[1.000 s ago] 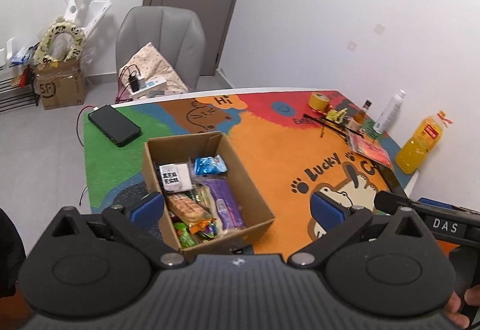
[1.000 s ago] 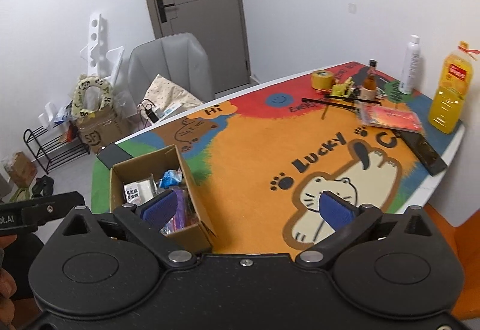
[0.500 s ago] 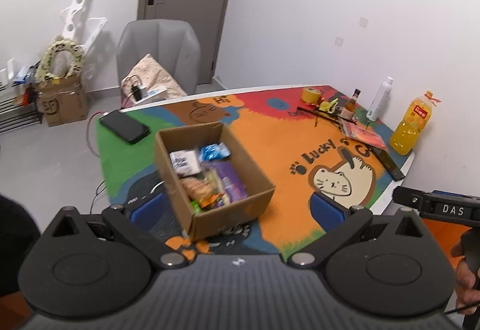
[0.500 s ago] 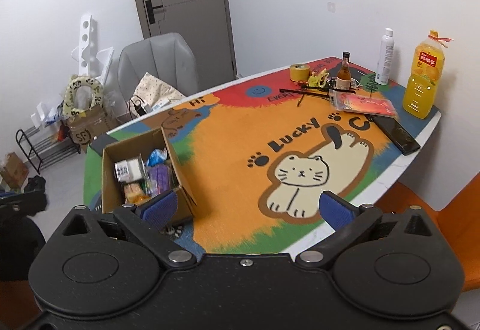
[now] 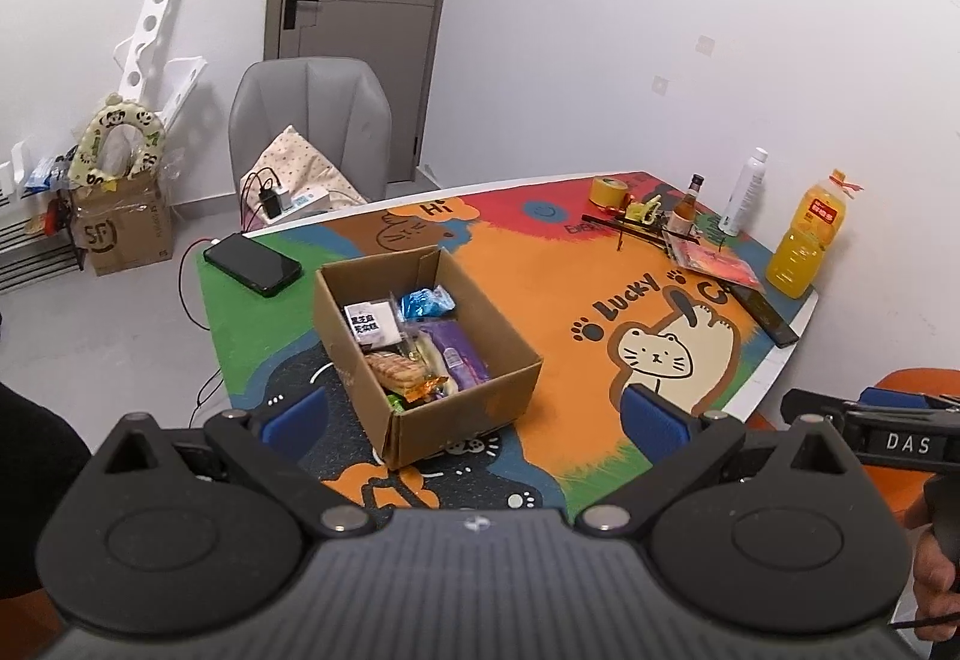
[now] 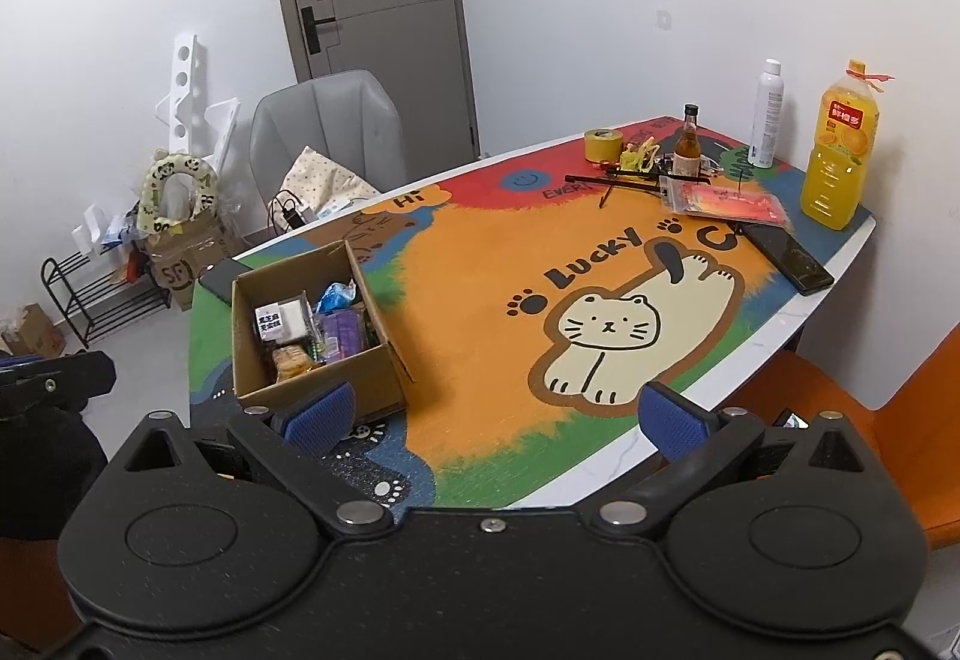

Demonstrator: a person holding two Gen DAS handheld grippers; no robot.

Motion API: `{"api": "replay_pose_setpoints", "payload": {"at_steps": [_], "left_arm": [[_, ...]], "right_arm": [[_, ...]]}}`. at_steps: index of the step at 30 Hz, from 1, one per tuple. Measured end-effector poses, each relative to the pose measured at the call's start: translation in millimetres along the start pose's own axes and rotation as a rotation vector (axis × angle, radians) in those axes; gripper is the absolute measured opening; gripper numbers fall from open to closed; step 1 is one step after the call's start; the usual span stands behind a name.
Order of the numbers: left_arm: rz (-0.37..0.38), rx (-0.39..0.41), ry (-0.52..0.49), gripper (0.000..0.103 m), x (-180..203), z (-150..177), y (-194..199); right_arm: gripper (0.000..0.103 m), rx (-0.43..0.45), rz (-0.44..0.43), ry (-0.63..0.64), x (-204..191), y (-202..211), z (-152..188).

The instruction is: Organize snacks

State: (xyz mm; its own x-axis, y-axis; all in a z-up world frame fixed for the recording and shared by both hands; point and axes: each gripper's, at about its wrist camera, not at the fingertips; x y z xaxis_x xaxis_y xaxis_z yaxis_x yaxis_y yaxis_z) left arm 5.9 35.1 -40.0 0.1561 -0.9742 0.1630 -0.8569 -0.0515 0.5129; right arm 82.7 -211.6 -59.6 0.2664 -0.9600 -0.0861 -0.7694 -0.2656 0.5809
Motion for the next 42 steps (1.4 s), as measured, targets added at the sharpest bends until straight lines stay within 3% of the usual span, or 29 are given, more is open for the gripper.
{"api": "replay_pose_setpoints", "payload": {"at_steps": [42], "left_arm": [[0.008,0.004,-0.010,0.103,15.6,-7.7,-6.5]], "right_arm": [[0.103,0.003,-0.024,0.033,-5.2,-8.8,-11.2]]}}
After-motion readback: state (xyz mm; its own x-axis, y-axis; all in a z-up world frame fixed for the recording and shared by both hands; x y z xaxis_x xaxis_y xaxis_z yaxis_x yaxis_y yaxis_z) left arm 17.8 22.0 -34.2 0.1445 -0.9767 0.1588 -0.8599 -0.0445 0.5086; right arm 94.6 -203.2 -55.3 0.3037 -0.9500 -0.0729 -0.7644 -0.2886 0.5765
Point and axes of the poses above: each gripper's, at about its wrist camera, not at the fingertips, and y roughly against the way its jaws point, x to its right, z to its underside, and after that the axes turned 6 degrees about x, right-handed
